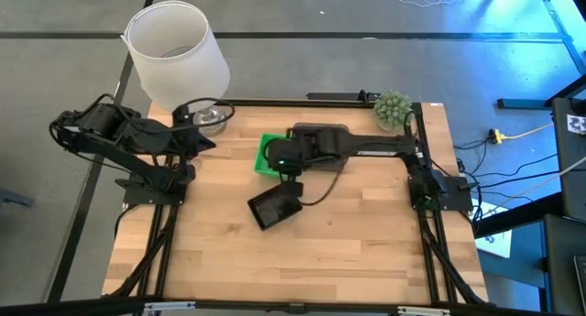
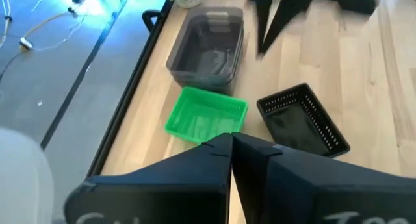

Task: Stack baskets by color
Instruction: Return to Home Position

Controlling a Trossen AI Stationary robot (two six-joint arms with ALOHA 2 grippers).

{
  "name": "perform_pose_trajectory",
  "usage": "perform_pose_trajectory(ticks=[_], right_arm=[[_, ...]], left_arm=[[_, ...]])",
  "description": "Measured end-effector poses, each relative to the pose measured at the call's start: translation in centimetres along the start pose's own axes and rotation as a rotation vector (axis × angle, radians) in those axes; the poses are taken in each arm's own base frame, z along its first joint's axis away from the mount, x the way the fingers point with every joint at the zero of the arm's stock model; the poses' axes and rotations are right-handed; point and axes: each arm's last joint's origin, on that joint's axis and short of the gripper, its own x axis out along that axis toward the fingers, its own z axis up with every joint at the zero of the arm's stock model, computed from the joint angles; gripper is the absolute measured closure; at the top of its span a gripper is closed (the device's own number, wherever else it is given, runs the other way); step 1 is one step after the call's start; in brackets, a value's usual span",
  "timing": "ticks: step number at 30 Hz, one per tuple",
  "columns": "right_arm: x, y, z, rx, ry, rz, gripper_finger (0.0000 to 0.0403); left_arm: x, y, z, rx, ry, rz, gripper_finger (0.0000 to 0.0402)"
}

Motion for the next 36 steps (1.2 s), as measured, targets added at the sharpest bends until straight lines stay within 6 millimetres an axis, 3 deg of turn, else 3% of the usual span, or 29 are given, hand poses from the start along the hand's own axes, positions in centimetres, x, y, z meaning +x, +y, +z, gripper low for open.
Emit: perform_pose_trajectory(ticks=[3, 10, 16, 21, 26, 31, 36], right_arm=[[-3.7, -0.2, -0.3, -0.017, -0.034, -0.039, 0.0401], [-12.7, -1.4, -3.7, 0.082, -0.1, -0.093, 0.0401], [-20.5, -1.7, -7.7, 0.133, -0.202, -0.117, 0.0402], [-24.7, -1.6, -12.0, 0.22, -0.275, -0.179, 0.0402], [-25.6, -1.5, -16.9, 0.328, -0.329, -0.237, 0.0403], [-24.3, -1.4, -21.4, 0.424, -0.408, -0.193, 0.0403], [-22.5, -1.2, -24.9, 0.413, -0.508, -0.095, 0.0403]], left_arm=[[-0.7, 0.4, -0.6, -0.028, 0.01, -0.003, 0.0401], [-2.1, 0.8, -2.4, -0.064, -0.013, -0.067, 0.0401], [-2.4, 1.4, -5.0, -0.102, -0.037, -0.072, 0.0401], [-2.0, 1.9, -7.5, -0.15, -0.092, -0.105, 0.0401], [-1.8, 2.5, -9.9, -0.196, -0.191, -0.155, 0.0401], [-2.1, 3.4, -11.7, -0.22, -0.327, -0.207, 0.0401], [-2.4, 4.2, -13.4, -0.251, -0.482, -0.267, 0.0401]])
